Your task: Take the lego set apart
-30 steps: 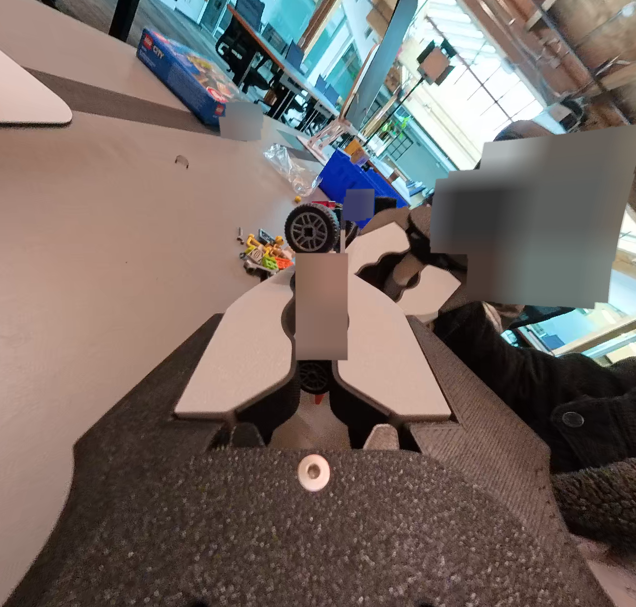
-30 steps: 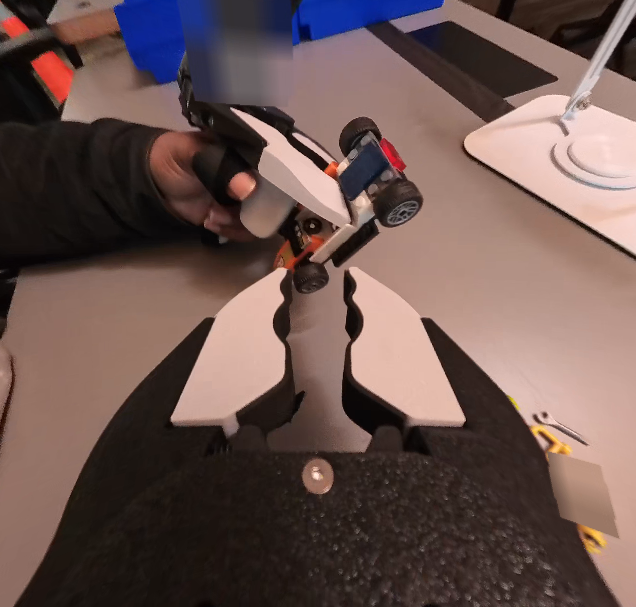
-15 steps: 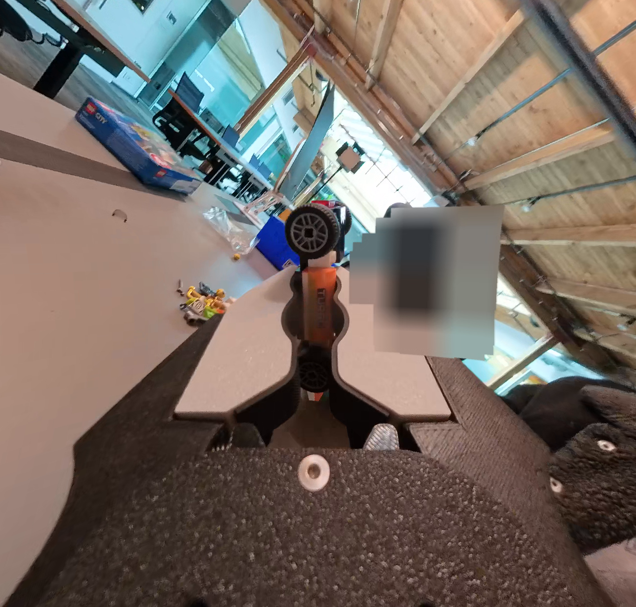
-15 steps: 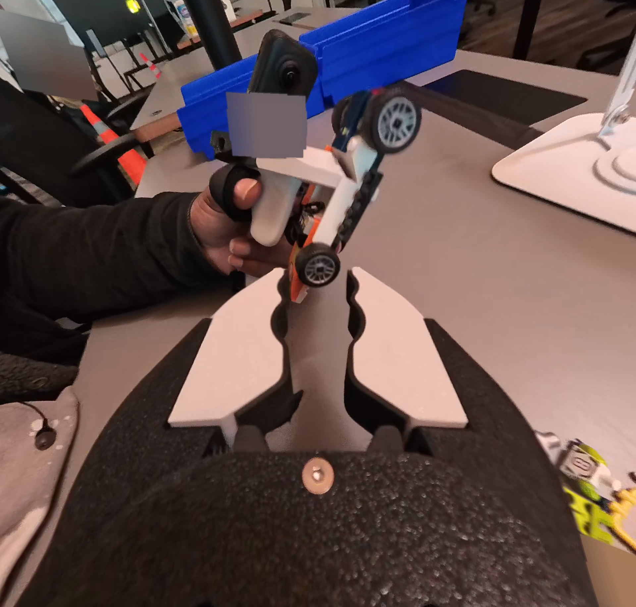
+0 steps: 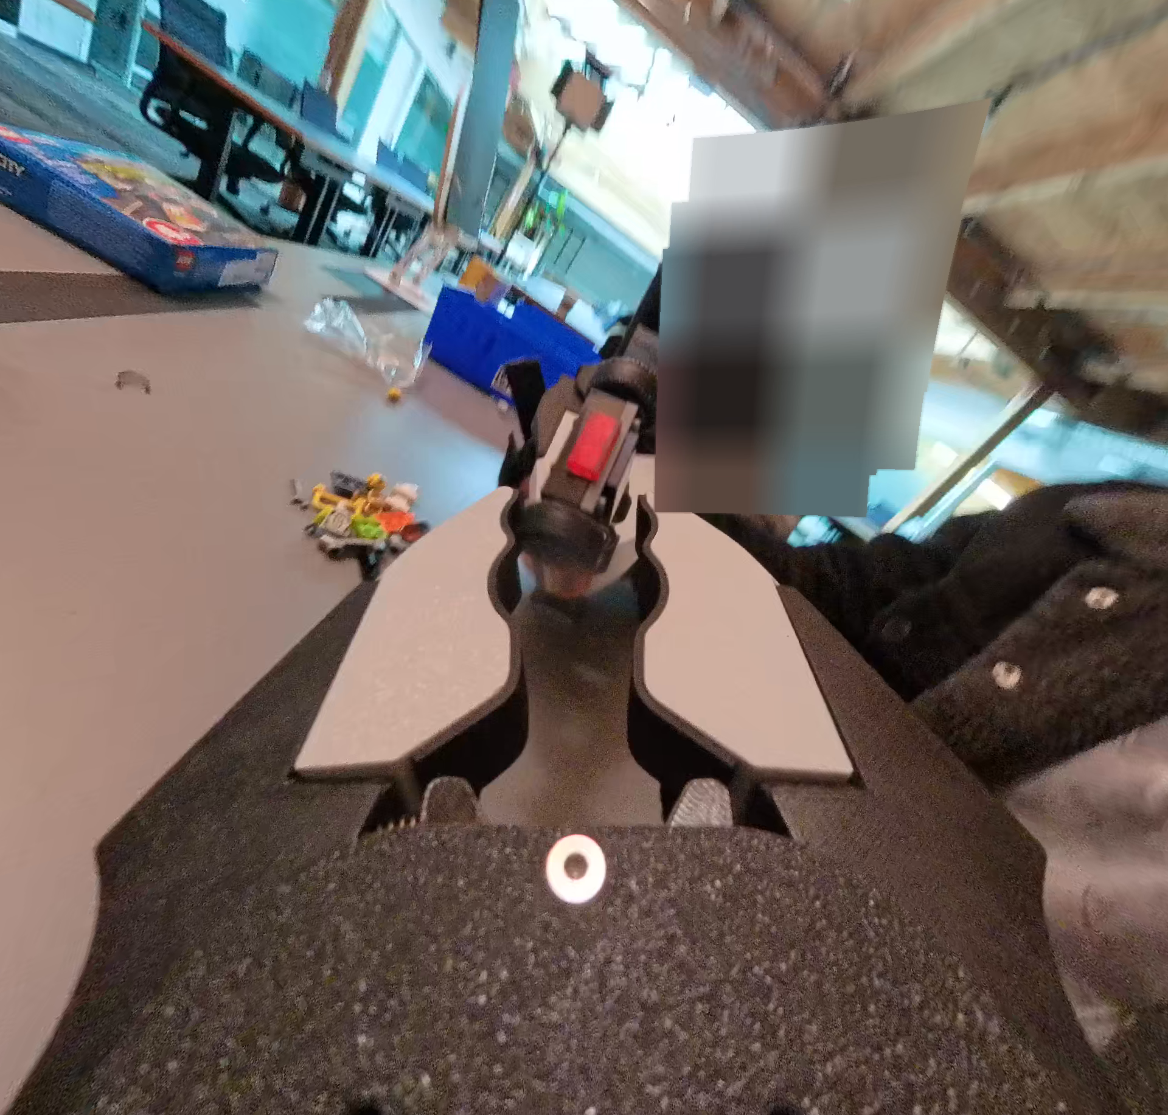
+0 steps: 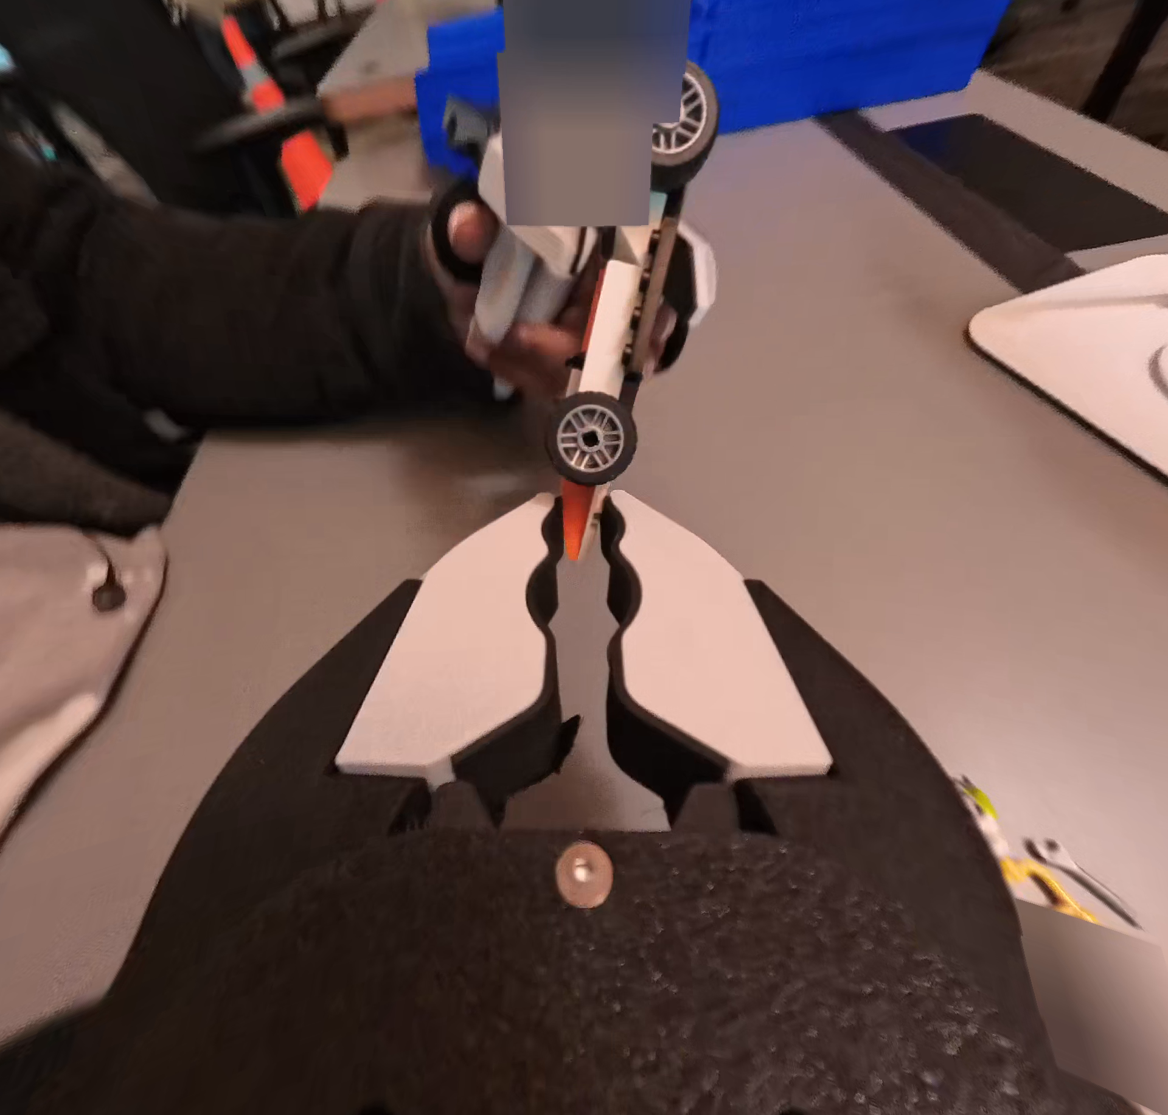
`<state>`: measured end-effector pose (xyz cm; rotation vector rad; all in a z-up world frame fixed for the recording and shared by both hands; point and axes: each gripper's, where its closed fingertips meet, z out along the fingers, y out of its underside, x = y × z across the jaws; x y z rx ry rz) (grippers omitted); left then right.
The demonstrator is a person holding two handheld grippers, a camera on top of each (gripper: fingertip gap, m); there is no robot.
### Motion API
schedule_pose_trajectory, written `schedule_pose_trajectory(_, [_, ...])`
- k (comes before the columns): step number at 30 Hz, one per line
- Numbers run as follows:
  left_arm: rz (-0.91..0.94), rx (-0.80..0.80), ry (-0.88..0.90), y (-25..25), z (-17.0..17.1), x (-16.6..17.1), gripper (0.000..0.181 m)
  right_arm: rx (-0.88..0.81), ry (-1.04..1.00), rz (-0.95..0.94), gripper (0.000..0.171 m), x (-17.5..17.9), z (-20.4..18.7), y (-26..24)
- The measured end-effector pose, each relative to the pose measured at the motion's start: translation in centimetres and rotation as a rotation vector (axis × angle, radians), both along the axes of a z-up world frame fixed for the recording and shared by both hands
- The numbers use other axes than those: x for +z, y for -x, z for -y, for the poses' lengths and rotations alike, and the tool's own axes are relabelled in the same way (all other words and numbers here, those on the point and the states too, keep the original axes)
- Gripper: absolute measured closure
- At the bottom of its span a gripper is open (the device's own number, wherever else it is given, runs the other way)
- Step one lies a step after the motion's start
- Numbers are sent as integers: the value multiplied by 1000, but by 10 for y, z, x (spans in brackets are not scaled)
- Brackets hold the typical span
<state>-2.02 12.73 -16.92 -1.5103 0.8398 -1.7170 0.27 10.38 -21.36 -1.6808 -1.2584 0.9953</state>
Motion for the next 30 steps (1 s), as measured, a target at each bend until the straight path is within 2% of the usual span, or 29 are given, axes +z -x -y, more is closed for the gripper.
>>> schedule_pose_trajectory(6, [-340, -22, -294, 0, 12, -40, 148, 131, 52, 217, 161, -35, 21, -24])
schedule_pose_trajectory(9, [-507, -129, -426, -7, 32, -70, 147, 181, 61, 267, 161, -42, 31, -21])
schedule_pose_trajectory(13, [-639, -226, -521, -12, 50, -96, 163, 204, 53, 294, 161, -45, 36, -17])
schedule_pose_trajectory(16, [-626, -189, -500, -16, 45, -93, 164, 164, 29, 289, 161, -43, 29, -21])
schedule_pose_trajectory(23, [-469, -17, -337, -13, 15, -62, 165, -64, -70, 66, 155, -5, -12, -19])
schedule_pose_trajectory(27, [-415, 38, -269, -13, 6, -54, 165, -155, -130, 36, 151, 4, -25, -17])
schedule_pose_trajectory(30, [-353, 76, -146, -12, -3, -47, 165, -232, -161, 18, 150, 10, -36, -20])
